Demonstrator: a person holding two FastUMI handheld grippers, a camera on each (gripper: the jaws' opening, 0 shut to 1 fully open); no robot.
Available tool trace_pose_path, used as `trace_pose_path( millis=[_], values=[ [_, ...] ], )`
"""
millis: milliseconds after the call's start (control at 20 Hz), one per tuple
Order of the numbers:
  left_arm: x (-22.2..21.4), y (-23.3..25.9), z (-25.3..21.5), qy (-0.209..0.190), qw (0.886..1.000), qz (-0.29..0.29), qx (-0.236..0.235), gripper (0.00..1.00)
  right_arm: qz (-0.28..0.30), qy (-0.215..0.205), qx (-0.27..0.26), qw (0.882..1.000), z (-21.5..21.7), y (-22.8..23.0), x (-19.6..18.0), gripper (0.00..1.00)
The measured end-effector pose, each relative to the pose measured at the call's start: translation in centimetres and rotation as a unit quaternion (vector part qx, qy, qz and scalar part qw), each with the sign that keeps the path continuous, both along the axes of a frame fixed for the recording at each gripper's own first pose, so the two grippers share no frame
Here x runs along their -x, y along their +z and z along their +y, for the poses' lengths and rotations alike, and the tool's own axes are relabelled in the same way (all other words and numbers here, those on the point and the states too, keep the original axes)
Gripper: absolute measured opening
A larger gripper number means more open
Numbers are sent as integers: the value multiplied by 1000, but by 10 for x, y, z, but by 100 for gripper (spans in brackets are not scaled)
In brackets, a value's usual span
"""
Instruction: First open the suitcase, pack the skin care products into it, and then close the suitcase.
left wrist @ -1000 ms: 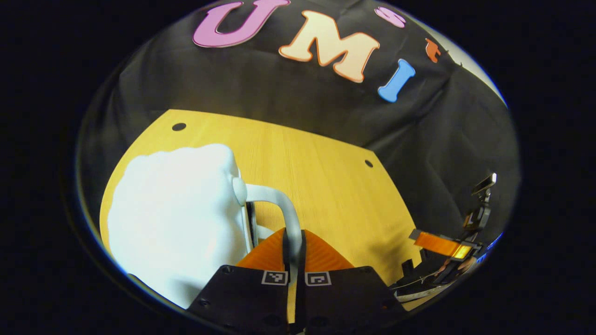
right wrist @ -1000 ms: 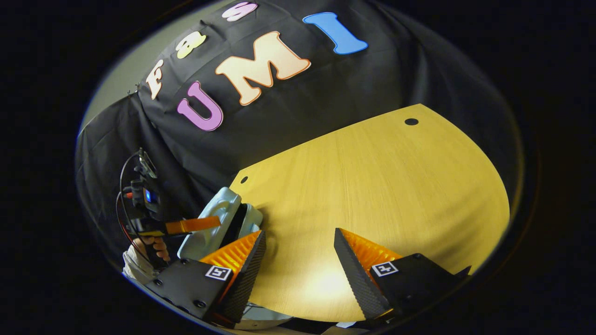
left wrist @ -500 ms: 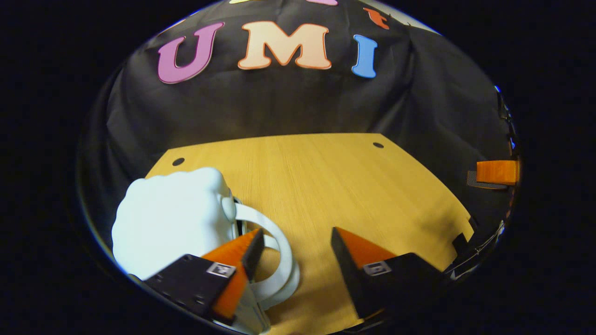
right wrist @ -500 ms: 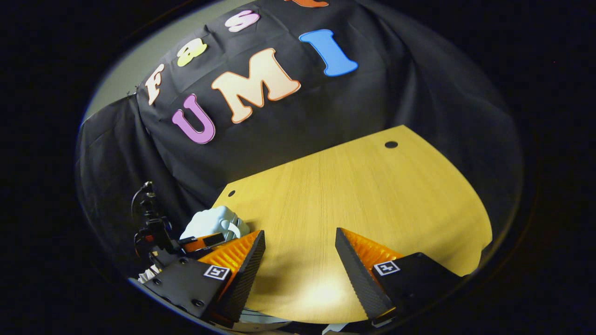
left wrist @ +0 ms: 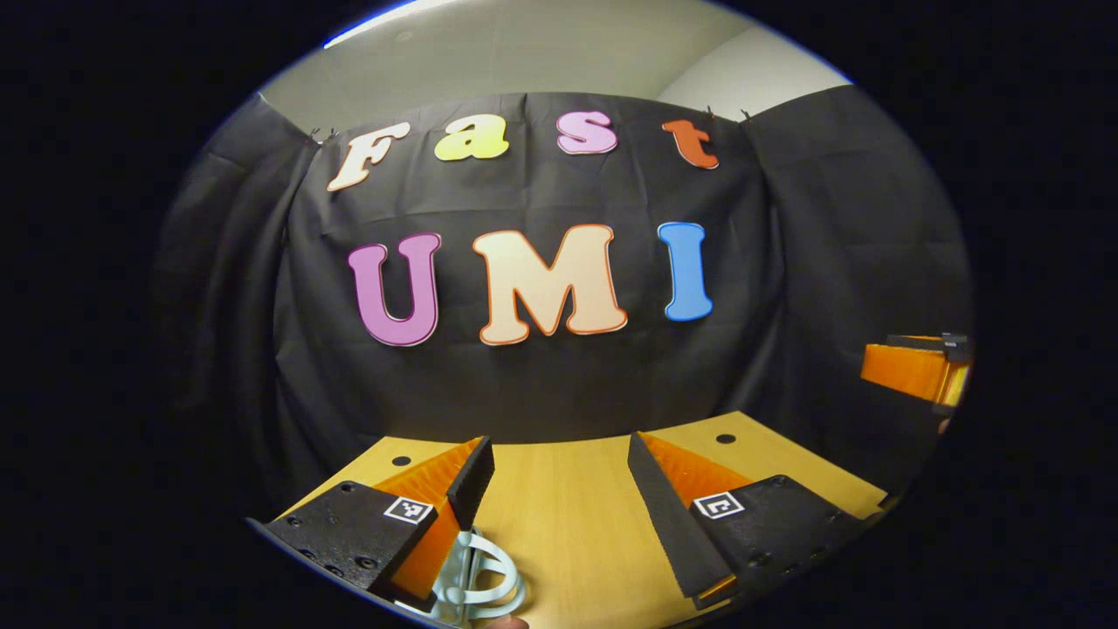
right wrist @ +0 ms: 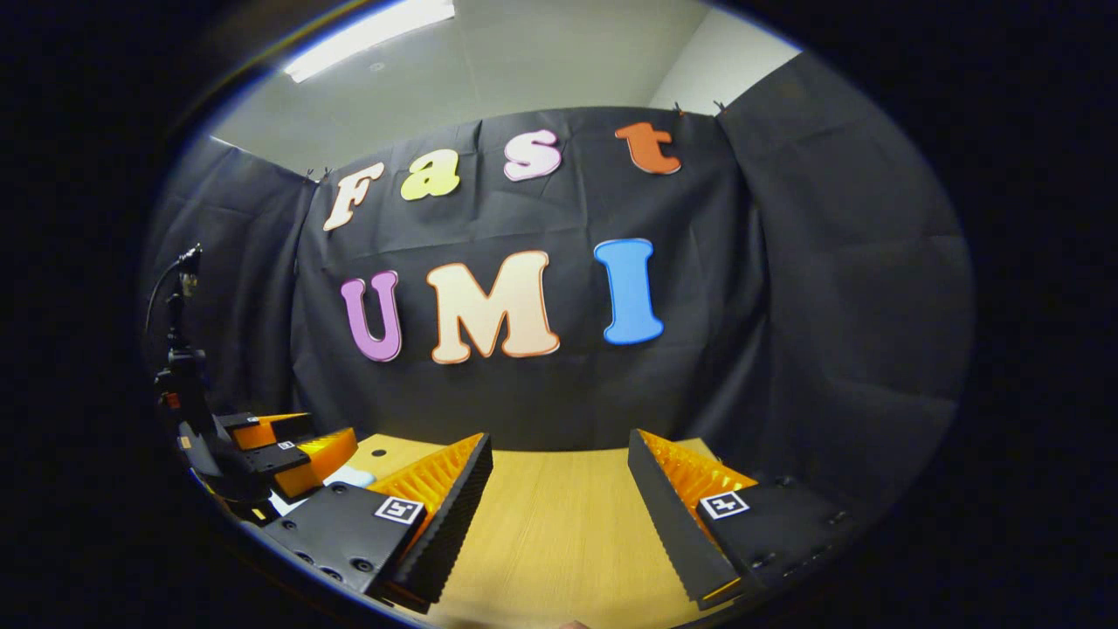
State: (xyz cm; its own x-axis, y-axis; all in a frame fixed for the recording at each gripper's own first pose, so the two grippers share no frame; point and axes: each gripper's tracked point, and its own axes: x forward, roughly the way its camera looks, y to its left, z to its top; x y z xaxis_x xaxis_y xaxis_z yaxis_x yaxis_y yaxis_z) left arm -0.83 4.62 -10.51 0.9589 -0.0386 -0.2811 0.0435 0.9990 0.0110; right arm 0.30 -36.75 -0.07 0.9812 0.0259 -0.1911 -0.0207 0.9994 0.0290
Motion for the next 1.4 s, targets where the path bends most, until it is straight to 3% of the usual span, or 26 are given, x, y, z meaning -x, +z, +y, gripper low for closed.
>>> trace_pose_path(
  millis=[150,250,600,1150,1400],
  values=[
    [-2,21,-6,18,999,-29,2,94,-48,-27,16,998,-11,25,-3,98],
    [-4,24,-26,2,999,-31,23,94,-57,-31,24,998,-10,32,4,98],
    [-23,56,-49,-47,997,-55,19,94,-69,-57,26,996,-18,37,7,98],
    [-9,77,-64,-13,998,-62,-2,94,-81,-18,27,996,-41,41,33,97],
    [-6,83,-72,-37,997,-62,-11,94,-89,-36,18,995,-40,50,30,98]
  ],
)
